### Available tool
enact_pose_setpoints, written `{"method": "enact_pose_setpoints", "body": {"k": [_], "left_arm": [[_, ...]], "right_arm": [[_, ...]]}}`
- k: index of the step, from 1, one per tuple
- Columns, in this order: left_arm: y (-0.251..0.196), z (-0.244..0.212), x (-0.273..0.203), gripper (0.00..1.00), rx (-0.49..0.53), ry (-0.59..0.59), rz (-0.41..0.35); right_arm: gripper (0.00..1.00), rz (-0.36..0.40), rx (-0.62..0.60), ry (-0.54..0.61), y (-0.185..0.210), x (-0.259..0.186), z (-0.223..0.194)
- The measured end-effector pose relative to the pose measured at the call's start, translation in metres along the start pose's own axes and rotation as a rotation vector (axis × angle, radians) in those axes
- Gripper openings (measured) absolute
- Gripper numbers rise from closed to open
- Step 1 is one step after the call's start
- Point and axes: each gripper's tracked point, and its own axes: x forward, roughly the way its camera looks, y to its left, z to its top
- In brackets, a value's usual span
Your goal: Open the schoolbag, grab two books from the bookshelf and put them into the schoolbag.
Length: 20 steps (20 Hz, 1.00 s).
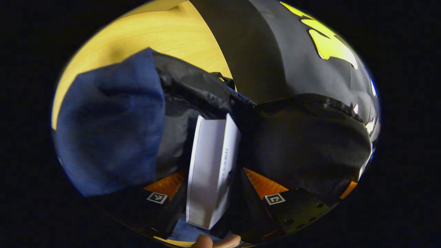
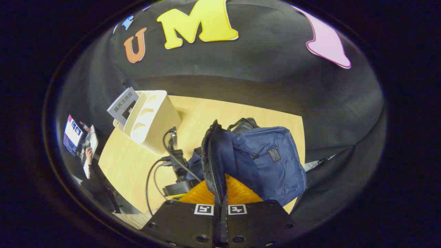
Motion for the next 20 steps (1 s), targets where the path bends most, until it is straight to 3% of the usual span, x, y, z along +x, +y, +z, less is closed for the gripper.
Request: {"method": "enact_pose_setpoints", "body": {"k": [1, 5, 11, 17, 20], "left_arm": [[0.004, 0.003, -0.012, 0.9, 0.023, -0.003, 0.021], [0.002, 0.011, -0.078, 0.9, 0.052, 0.014, 0.031], [0.004, 0.033, -0.194, 0.9, 0.199, -0.002, 0.109], [0.02, 0.078, -0.296, 0.9, 0.423, -0.043, 0.251], [0.027, 0.123, -0.336, 0.9, 0.534, -0.084, 0.336]], "right_arm": [[0.01, 0.0, 0.006, -0.003, -0.001, 0.001, 0.0], [0.0, -0.026, 0.021, -0.005, -0.004, 0.0, -0.009], [0.0, -0.091, 0.081, -0.041, -0.01, -0.011, -0.011], [0.0, -0.125, 0.208, -0.063, -0.017, -0.016, -0.02], [0.01, -0.154, 0.182, -0.082, -0.016, -0.015, -0.023]]}}
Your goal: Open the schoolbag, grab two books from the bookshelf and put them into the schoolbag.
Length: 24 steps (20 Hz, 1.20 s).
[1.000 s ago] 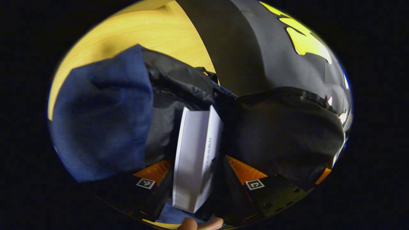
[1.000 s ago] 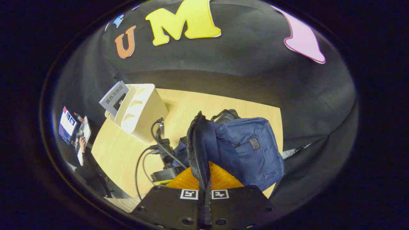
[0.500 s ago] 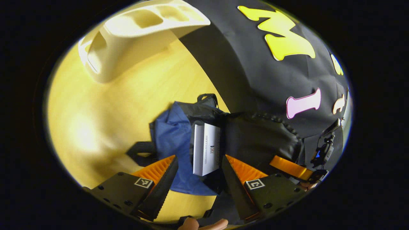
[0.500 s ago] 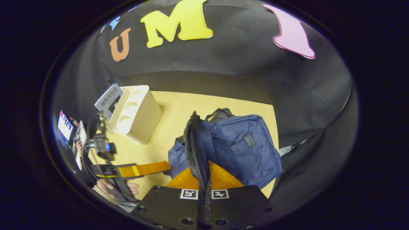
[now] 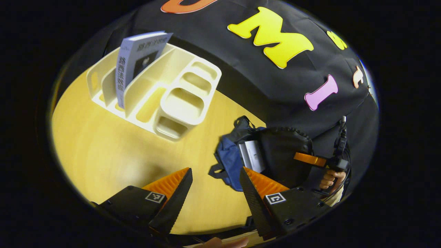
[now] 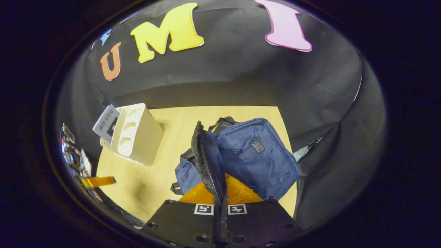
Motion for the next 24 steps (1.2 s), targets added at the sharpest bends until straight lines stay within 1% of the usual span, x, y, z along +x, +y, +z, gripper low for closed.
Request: {"method": "enact_pose_setpoints", "body": {"k": [4, 5, 8, 10, 13, 18, 21, 22, 23, 24], "left_arm": [[0.046, 0.059, -0.029, 0.9, 0.139, -0.057, 0.123], [0.054, 0.075, -0.035, 0.9, 0.173, -0.075, 0.143], [0.078, 0.12, -0.048, 0.89, 0.24, -0.093, 0.195], [0.091, 0.152, -0.053, 0.89, 0.303, -0.114, 0.23], [0.103, 0.199, -0.052, 0.88, 0.374, -0.133, 0.269], [0.118, 0.25, -0.031, 0.87, 0.422, -0.102, 0.31], [0.134, 0.264, -0.007, 0.85, 0.413, -0.035, 0.35], [0.135, 0.268, 0.003, 0.85, 0.392, -0.012, 0.337], [0.137, 0.271, 0.012, 0.92, 0.368, 0.015, 0.333], [0.147, 0.274, 0.02, 0.84, 0.349, 0.041, 0.343]], "right_arm": [[0.01, -0.019, 0.019, -0.001, 0.008, 0.001, -0.005], [0.01, -0.025, 0.026, -0.003, 0.01, 0.0, -0.006], [0.01, -0.045, 0.032, -0.003, 0.016, -0.001, -0.005], [0.01, -0.063, 0.02, -0.009, 0.017, -0.004, -0.002], [0.0, -0.078, 0.015, -0.003, 0.017, -0.006, -0.004], [0.01, -0.086, 0.032, 0.003, 0.019, -0.005, -0.004], [0.01, -0.084, 0.043, 0.011, 0.018, -0.003, -0.005], [0.01, -0.085, 0.044, 0.013, 0.017, -0.002, -0.004], [0.01, -0.089, 0.044, 0.01, 0.017, -0.002, -0.003], [0.01, -0.088, 0.04, 0.006, 0.017, -0.003, -0.002]]}}
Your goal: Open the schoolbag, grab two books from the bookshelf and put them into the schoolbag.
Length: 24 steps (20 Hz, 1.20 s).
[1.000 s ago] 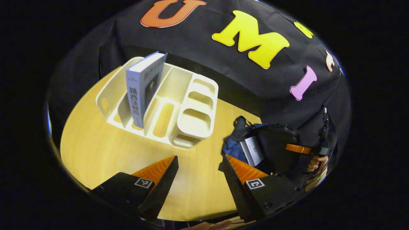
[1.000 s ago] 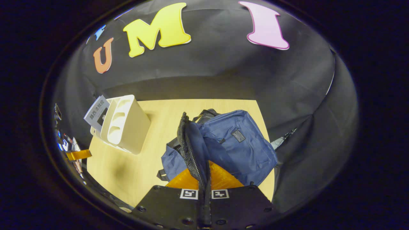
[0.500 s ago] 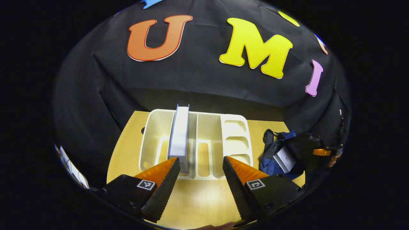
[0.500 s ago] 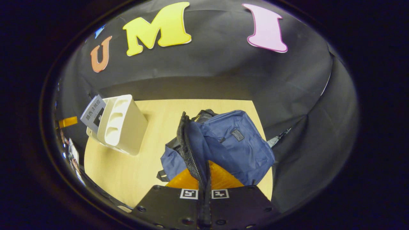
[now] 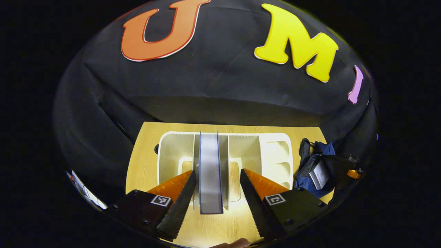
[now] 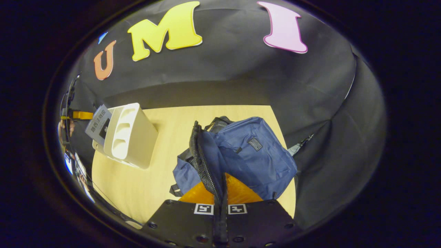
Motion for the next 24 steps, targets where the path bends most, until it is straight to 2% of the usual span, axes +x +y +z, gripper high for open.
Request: {"method": "enact_pose_setpoints", "body": {"k": [4, 9, 11, 12, 13, 14, 16, 18, 19, 20, 21, 22, 24], "left_arm": [[0.019, -0.009, 0.036, 0.83, 0.037, 0.137, 0.039], [0.017, -0.022, 0.054, 0.82, 0.068, 0.265, 0.065], [0.021, -0.019, 0.06, 0.71, 0.079, 0.294, 0.087], [0.022, -0.022, 0.061, 0.6, 0.08, 0.309, 0.1], [0.022, -0.024, 0.057, 0.54, 0.081, 0.323, 0.104], [0.019, -0.025, 0.059, 0.6, 0.087, 0.335, 0.096], [0.013, -0.03, 0.054, 0.48, 0.079, 0.367, 0.081], [0.01, -0.033, 0.047, 0.47, 0.062, 0.379, 0.08], [0.011, -0.032, 0.041, 0.51, 0.068, 0.376, 0.092], [0.013, -0.031, 0.034, 0.46, 0.069, 0.365, 0.11], [0.014, -0.031, 0.025, 0.51, 0.075, 0.356, 0.118], [0.012, -0.031, 0.014, 0.46, 0.071, 0.35, 0.118], [0.008, -0.036, -0.013, 0.45, 0.057, 0.345, 0.111]], "right_arm": [[0.01, 0.008, -0.01, 0.005, 0.0, 0.0, -0.004], [0.01, 0.024, 0.001, 0.009, -0.002, 0.001, -0.007], [0.01, 0.029, 0.006, 0.01, -0.002, 0.002, -0.007], [0.01, 0.032, 0.007, 0.009, -0.002, 0.002, -0.007], [0.01, 0.034, 0.008, 0.009, -0.002, 0.003, -0.007], [0.01, 0.037, 0.011, 0.013, -0.002, 0.004, -0.008], [0.01, 0.043, 0.01, 0.016, -0.002, 0.004, -0.009], [0.01, 0.051, 0.017, 0.02, -0.001, 0.007, -0.01], [0.01, 0.056, 0.019, 0.024, -0.001, 0.008, -0.011], [0.0, 0.056, 0.021, 0.021, -0.003, 0.007, -0.011], [0.01, 0.063, 0.027, 0.017, -0.004, 0.006, -0.012], [0.0, 0.071, 0.029, 0.013, -0.005, 0.004, -0.012], [0.0, 0.083, 0.027, 0.013, -0.006, 0.004, -0.014]]}}
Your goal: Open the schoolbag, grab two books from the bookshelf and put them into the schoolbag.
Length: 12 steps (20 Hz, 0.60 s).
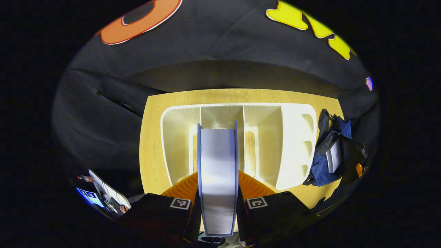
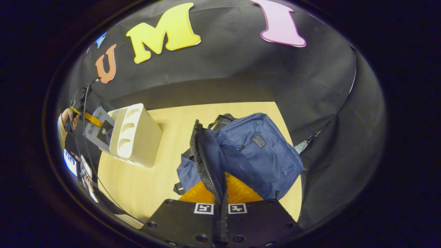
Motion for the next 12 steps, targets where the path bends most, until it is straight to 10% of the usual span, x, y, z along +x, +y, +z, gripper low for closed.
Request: {"method": "enact_pose_setpoints", "body": {"k": [12], "left_arm": [[-0.05, -0.111, -0.126, 0.45, -0.03, -0.131, -0.06]], "right_arm": [[0.01, 0.074, -0.03, 0.001, -0.004, 0.008, -0.019]]}}
